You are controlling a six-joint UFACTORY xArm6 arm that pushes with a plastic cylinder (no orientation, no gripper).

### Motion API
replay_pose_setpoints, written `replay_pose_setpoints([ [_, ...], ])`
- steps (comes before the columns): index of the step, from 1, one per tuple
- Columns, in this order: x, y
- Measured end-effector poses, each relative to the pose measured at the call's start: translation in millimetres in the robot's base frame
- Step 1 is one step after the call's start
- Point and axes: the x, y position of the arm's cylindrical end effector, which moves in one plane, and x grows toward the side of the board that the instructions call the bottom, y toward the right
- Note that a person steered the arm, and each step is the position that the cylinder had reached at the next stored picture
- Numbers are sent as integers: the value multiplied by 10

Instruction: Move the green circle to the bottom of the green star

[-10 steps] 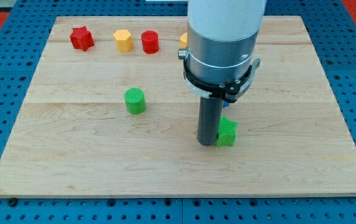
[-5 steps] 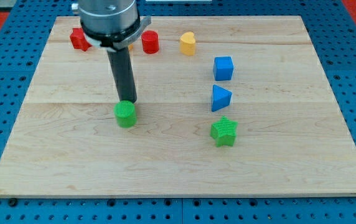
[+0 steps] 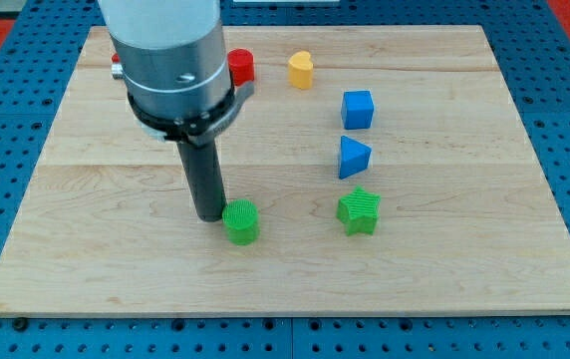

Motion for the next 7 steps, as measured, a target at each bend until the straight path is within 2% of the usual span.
replay_pose_setpoints([
  [2, 91, 516],
  [4, 397, 789],
  [6, 410, 1141],
  [7, 645, 1024],
])
